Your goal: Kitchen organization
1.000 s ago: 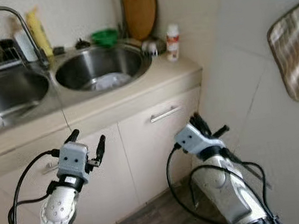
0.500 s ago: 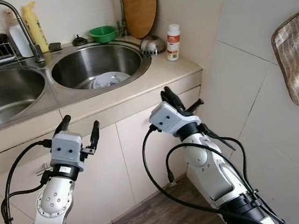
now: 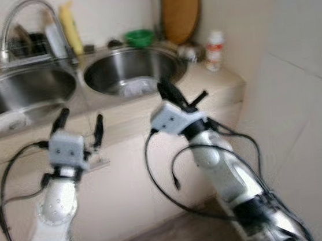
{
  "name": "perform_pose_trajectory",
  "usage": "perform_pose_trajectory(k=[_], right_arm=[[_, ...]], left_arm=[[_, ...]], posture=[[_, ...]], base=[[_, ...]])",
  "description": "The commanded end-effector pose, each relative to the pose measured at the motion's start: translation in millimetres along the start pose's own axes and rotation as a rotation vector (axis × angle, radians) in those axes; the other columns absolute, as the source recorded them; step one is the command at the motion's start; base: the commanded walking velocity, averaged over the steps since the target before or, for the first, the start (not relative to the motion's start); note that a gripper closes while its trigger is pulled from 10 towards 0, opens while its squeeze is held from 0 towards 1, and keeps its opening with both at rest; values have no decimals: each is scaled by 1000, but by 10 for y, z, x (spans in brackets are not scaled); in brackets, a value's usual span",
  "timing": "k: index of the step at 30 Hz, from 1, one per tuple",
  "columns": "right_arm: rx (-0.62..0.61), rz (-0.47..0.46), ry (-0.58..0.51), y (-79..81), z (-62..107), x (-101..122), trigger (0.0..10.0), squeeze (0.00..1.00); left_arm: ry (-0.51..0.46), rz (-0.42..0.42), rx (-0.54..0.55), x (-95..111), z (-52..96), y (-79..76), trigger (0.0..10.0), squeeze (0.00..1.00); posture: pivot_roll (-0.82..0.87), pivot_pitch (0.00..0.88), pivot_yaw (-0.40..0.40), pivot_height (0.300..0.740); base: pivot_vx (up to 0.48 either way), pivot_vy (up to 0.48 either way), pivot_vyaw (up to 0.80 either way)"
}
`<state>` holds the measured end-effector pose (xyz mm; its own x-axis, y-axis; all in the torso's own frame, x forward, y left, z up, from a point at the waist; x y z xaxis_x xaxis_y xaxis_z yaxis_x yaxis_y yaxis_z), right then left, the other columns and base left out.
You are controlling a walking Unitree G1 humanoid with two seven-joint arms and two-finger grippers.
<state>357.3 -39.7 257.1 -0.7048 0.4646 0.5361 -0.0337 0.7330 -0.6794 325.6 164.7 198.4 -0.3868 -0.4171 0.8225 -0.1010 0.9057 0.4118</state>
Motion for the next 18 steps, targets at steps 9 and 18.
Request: perform_pose_trajectory(k=[9, 18], right_arm=[[31, 78, -114, 2, -127, 159, 10000, 0], [71, 22, -201, 130, -206, 337, 10000, 0]], left_arm=[[-34, 13, -18, 86, -31, -96, 10000, 0], [-41, 23, -27, 118, -46, -158, 10000, 0]], posture=[[92, 0, -66, 740], [100, 0, -67, 740]], base=[[408, 0, 243], [108, 0, 800]])
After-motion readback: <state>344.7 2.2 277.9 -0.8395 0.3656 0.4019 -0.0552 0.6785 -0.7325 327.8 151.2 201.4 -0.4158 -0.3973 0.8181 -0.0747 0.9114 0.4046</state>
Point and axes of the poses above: a point about 5 cm out from each wrist's last joint towards the gripper, its own z axis pointing back from the gripper into the wrist, its own x axis along the axis of the wrist's last joint, y = z × x, the point moved 6 cm from there along -z, pointing out of the wrist towards the gripper, and after that the axes turned 4 degrees about -z, right-handed, at the moved point
